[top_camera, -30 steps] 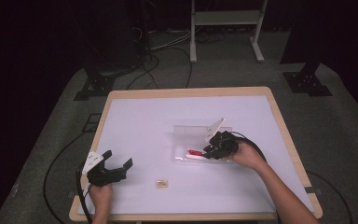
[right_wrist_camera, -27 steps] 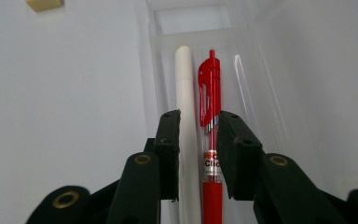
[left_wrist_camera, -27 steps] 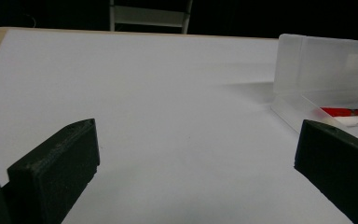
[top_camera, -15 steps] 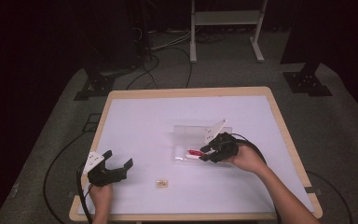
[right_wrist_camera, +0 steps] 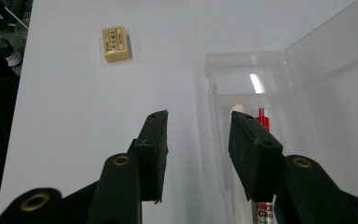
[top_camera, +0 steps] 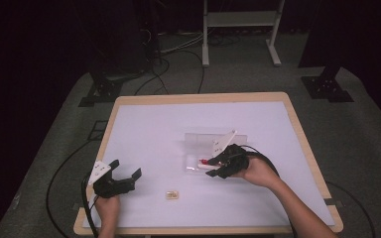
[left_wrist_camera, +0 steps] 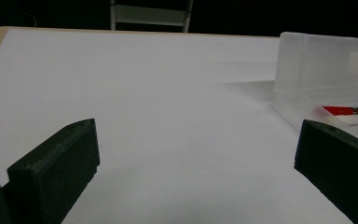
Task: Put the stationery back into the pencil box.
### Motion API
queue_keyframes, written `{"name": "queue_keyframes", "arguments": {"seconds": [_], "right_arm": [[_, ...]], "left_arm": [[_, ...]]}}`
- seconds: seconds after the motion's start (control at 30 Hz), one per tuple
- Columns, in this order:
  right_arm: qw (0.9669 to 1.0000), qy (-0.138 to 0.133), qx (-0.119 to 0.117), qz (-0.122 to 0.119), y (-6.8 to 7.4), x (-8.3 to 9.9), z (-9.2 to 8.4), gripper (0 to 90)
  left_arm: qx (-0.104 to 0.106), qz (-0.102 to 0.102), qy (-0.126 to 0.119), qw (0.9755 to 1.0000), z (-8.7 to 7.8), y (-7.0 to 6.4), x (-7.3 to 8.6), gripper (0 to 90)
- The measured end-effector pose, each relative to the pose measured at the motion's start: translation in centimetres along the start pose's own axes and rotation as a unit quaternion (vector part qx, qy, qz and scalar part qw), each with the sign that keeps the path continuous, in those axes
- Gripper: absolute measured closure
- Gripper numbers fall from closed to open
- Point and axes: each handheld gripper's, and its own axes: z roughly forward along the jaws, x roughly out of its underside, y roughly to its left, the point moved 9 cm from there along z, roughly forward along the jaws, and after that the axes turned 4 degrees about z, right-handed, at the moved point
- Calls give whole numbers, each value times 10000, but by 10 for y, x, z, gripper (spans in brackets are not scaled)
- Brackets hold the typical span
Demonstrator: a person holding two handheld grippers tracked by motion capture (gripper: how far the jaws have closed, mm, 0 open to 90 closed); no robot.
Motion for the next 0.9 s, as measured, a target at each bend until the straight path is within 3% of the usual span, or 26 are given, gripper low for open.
{"name": "queue_keyframes", "arguments": {"seconds": [0.9], "right_arm": [[9992, -82, -288, -269, 30, -20, 12, 510]], "left_arm": [[7, -1, -1, 10000, 0, 0, 0, 0]]}}
